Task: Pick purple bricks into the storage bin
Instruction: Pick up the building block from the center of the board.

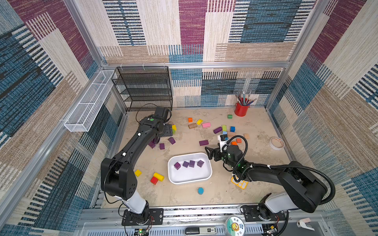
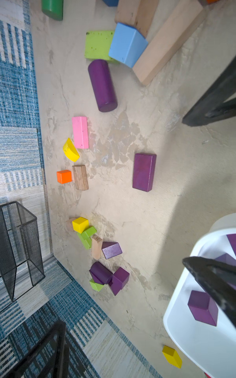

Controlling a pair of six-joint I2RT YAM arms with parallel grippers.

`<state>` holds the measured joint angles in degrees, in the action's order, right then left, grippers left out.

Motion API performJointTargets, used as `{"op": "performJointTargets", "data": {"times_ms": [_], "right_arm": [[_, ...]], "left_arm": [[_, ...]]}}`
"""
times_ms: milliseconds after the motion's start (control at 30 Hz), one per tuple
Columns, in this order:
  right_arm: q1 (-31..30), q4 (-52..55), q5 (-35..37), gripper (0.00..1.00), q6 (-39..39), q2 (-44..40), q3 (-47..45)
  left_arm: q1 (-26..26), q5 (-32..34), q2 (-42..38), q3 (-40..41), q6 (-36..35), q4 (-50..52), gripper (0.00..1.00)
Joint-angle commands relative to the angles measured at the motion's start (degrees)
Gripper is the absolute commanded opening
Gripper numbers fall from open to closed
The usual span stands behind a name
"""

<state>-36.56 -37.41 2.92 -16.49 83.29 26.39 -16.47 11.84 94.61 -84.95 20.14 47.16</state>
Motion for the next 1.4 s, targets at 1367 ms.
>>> {"op": "performJointTargets", "data": {"times_ms": [1367], "right_arm": [[-0.45,-5.79,-12.35,1.0,4.38,0.82,0.02]], "left_arm": [[5.48,-9.73,14.27,0.22,-2.48,2.59,0.67]]}}
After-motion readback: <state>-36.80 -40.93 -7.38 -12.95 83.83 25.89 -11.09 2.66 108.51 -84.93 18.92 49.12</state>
